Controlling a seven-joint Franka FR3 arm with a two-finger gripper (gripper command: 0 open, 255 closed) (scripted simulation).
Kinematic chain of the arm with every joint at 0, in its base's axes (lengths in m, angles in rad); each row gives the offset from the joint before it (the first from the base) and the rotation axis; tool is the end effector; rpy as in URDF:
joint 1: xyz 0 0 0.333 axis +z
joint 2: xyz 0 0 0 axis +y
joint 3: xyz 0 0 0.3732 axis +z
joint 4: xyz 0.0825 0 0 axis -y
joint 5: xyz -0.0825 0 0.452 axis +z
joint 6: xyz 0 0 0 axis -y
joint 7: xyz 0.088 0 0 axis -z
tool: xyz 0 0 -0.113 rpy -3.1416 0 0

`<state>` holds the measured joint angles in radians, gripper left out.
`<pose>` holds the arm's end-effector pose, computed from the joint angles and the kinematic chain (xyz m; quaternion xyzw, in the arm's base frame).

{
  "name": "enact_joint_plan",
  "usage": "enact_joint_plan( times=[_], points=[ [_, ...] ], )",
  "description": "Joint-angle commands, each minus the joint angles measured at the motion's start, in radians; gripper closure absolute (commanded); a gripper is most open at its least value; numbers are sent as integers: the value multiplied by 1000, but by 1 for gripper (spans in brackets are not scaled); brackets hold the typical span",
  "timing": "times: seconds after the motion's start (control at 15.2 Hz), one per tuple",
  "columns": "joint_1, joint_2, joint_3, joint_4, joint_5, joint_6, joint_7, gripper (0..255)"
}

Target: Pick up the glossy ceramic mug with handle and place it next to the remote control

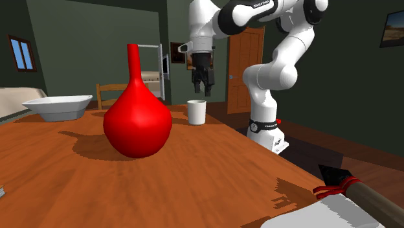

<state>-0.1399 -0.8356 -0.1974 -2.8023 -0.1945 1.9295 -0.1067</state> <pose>0.2934 -0.1115 0.4253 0.9986 -0.0454 -0.0236 0.0131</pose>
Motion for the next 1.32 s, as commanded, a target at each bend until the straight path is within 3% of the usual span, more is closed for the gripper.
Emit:
enact_joint_plan(
  times=[0.0,0.59,1.12,1.19,1.25],
  points=[
    [-25,38,-33,-34,-43,79,-28,0],
    [-51,121,-73,-121,-94,251,-36,0],
    [-51,120,-73,-121,-94,250,-36,0],
    [-51,120,-73,-121,-94,250,-36,255],
    [-51,120,-73,-121,-94,250,-36,255]
  ],
)
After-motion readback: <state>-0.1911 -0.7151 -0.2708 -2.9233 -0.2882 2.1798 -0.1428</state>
